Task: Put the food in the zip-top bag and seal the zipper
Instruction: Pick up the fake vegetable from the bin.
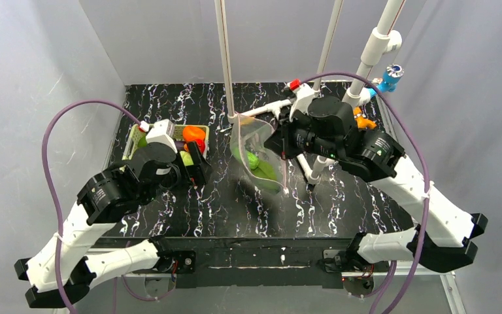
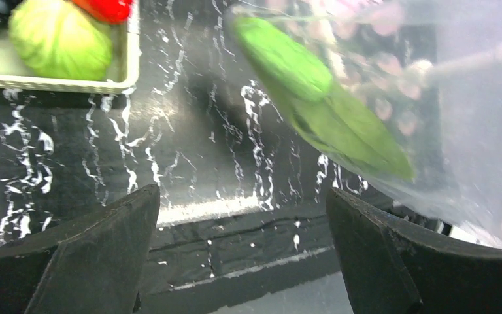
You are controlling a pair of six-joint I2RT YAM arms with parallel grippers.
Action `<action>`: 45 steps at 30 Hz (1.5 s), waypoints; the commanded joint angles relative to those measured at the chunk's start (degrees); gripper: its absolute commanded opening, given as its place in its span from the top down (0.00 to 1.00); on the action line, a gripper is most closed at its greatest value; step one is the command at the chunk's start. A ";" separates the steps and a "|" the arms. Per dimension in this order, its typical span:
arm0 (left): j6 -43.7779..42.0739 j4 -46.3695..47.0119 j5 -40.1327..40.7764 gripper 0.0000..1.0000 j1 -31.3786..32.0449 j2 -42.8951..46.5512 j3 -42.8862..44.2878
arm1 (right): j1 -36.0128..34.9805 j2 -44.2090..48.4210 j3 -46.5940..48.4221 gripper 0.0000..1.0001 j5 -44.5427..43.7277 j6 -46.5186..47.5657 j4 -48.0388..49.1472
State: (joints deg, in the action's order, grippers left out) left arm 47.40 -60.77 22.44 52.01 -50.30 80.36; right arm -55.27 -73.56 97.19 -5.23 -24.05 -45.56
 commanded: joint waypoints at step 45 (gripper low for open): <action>19.82 43.52 -17.09 0.22 -59.44 -35.41 -20.00 | 0.51 7.53 -16.39 0.99 -3.32 3.13 9.06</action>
State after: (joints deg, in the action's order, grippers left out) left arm 62.85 -20.91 2.50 -7.25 -84.40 61.19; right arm -55.09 -67.83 80.64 -8.82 -20.97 -40.29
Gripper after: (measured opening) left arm 0.781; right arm 0.022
